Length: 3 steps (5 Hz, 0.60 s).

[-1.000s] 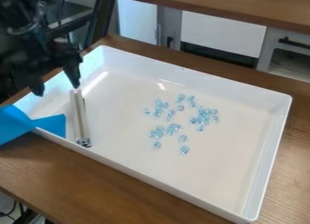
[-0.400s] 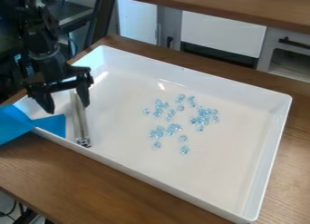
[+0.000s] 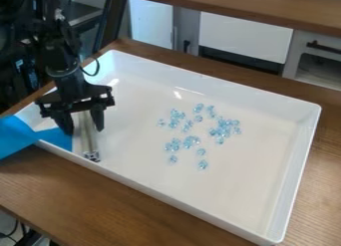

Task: Sweep into pile

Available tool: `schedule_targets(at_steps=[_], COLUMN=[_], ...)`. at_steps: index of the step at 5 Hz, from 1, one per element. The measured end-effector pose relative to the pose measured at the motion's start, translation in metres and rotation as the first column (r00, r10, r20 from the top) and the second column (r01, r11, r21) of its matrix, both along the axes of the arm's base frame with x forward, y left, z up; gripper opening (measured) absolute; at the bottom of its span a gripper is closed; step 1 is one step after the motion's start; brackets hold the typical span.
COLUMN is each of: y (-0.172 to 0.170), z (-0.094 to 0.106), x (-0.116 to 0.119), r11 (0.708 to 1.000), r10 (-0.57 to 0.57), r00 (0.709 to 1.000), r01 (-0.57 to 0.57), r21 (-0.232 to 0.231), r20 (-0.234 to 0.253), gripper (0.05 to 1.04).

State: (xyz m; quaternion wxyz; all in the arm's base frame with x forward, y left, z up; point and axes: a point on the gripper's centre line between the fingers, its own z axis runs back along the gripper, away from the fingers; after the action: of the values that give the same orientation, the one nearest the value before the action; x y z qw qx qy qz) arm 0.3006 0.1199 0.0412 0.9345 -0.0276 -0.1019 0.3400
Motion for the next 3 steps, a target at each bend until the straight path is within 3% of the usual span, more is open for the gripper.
schedule_targets(at_steps=[1, 3], y=[-0.006, -0.032], z=[0.0, 0.01], x=[0.001, 0.018], r11=[1.0, 0.999], r10=[0.009, 0.018], r00=[1.0, 1.0], r01=[-0.009, -0.018], r21=[-0.003, -0.029], r20=[-0.006, -0.006], gripper=[0.395, 0.377])
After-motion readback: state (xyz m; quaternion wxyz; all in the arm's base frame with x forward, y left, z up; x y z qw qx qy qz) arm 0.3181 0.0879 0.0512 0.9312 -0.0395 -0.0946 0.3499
